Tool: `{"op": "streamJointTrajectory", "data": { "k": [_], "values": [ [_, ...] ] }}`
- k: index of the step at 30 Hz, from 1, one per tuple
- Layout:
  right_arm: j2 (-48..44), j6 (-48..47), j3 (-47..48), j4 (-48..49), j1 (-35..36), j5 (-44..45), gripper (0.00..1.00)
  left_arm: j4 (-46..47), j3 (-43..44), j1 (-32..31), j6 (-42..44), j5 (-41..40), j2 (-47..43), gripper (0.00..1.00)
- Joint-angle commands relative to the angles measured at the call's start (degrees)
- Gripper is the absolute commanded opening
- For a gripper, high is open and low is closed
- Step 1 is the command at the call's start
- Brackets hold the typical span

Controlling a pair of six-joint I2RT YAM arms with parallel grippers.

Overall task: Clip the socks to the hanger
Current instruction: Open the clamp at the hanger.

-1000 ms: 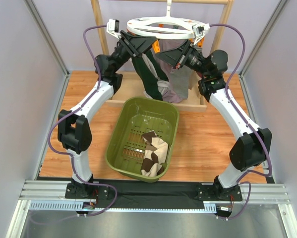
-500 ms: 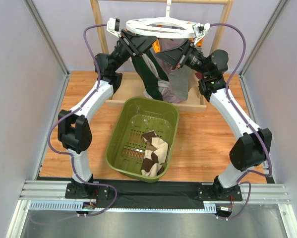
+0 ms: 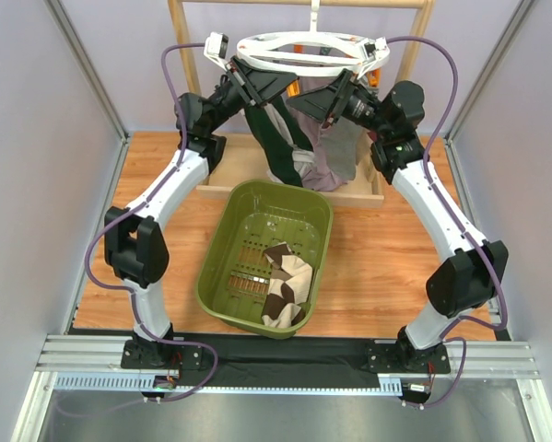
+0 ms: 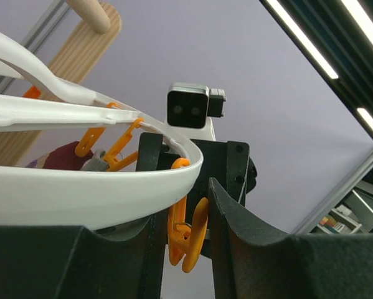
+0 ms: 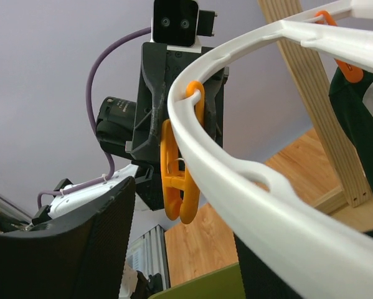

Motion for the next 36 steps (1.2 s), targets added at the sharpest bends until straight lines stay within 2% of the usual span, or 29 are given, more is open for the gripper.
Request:
{"op": "streamJointTrajectory", "data": {
  "k": [1, 4, 7, 8, 12, 17, 23, 28, 30, 33, 36],
  "values": [
    [0.5, -1.1, 2.9, -2.0, 0.3, 0.3, 0.59, -1.9, 0.0, -0.4, 4.0, 2.8, -4.4, 0.0],
    [0.8, -0.1, 3.3, -1.3, 0.2, 0.2, 0.53, -3.8, -0.1, -0.4, 5.7, 3.0, -5.2, 0.0],
    [1.2, 1.1, 3.4, -0.7, 0.3, 0.2, 0.56, -4.5, -0.2, -0.4, 6.1, 3.0, -5.3, 0.0],
    [1.1, 1.0, 3.2, -0.9, 0.3, 0.1, 0.61, -5.0, -0.2, -0.5, 6.2, 2.9, -5.4, 0.0],
    [-0.8, -1.4, 1.3, -2.6, 0.3, 0.5, 0.71, -9.7, -0.8, -0.5, 8.7, 2.5, -7.0, 0.0],
    [-4.7, -9.8, 0.0, -13.3, 0.3, 4.1, 0.89, -20.4, -0.6, -0.6, 17.0, 2.3, -9.9, 0.0],
    [-5.2, -20.4, 5.6, -27.1, 1.6, 7.3, 0.88, -30.8, 1.5, -1.0, 23.6, 0.5, -11.2, 0.0],
    [-7.3, -31.9, 8.0, -40.1, 5.7, 14.9, 0.88, -39.4, 3.2, -1.3, 29.3, -1.3, -12.0, 0.0],
    [-10.9, -33.7, 5.5, -43.1, 7.4, 18.9, 0.88, -40.3, 3.2, -1.3, 30.4, -1.1, -11.9, 0.0],
    [-17.2, -36.3, -2.2, -42.7, 8.3, 21.8, 0.89, -40.8, 2.6, -1.3, 31.5, -0.5, -11.6, 0.0],
    [-19.7, -39.2, -2.1, -43.6, 7.8, 25.8, 0.93, -41.5, 2.7, -1.3, 32.3, -0.7, -11.4, 0.0]
  ]
}}
